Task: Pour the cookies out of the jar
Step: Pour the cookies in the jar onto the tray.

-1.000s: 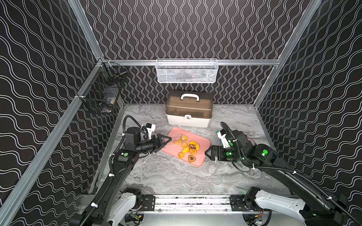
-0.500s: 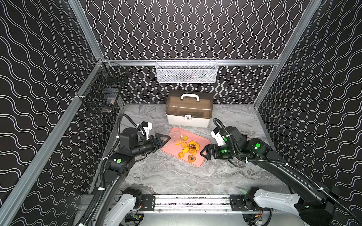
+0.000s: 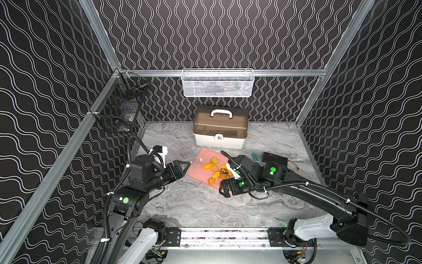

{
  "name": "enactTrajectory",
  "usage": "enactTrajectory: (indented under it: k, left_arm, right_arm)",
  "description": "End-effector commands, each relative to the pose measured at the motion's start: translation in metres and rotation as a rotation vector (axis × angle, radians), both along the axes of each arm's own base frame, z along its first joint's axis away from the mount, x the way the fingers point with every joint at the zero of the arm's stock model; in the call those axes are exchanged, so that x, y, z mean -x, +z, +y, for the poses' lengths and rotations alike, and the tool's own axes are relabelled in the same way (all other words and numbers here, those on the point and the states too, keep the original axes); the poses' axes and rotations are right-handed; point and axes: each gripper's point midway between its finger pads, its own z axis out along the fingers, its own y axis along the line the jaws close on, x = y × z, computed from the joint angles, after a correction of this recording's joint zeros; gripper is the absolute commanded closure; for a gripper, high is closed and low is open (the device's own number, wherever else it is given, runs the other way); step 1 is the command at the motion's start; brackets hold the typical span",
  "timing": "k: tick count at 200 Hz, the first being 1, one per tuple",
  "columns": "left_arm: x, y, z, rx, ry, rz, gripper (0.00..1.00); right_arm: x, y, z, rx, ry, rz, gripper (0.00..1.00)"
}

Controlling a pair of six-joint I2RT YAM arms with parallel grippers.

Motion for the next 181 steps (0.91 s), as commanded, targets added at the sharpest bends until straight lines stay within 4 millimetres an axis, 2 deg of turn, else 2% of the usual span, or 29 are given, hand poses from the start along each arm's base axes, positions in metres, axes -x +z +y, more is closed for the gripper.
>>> enactTrajectory:
  k: [1, 33, 74, 112, 143, 163, 181]
  left_arm:
    - [0.003, -0.003, 0.011, -0.082, 0.027, -0.008, 0.33]
    - [0.006, -0.005, 0.016, -0.121, 0.037, -0.005, 0.33]
    - [0.008, -0.002, 0.02, -0.158, 0.042, -0.013, 0.32]
    - [0.008, -0.01, 0.019, -0.162, 0.035, 0.007, 0.32]
    - [0.013, -0.025, 0.015, -0.149, 0.012, 0.05, 0.32]
    - [0.017, -0.035, 0.014, -0.156, -0.002, 0.082, 0.32]
    - [0.019, -0.038, 0.01, -0.141, -0.021, 0.095, 0.32]
  right_arm:
    - [0.007, -0.011, 0.008, 0.04, -0.013, 0.014, 0.0]
    - [0.024, -0.043, 0.014, 0.172, 0.023, 0.038, 0.0]
    - [0.046, -0.076, 0.025, 0.256, 0.059, 0.059, 0.0]
    - [0.056, -0.093, 0.029, 0.307, 0.075, 0.06, 0.0]
    - [0.061, -0.085, 0.044, 0.189, 0.089, 0.07, 0.0]
    - [0.06, -0.06, 0.055, 0.071, 0.107, 0.056, 0.0]
    - [0.047, -0.031, 0.056, -0.046, 0.088, 0.049, 0.0]
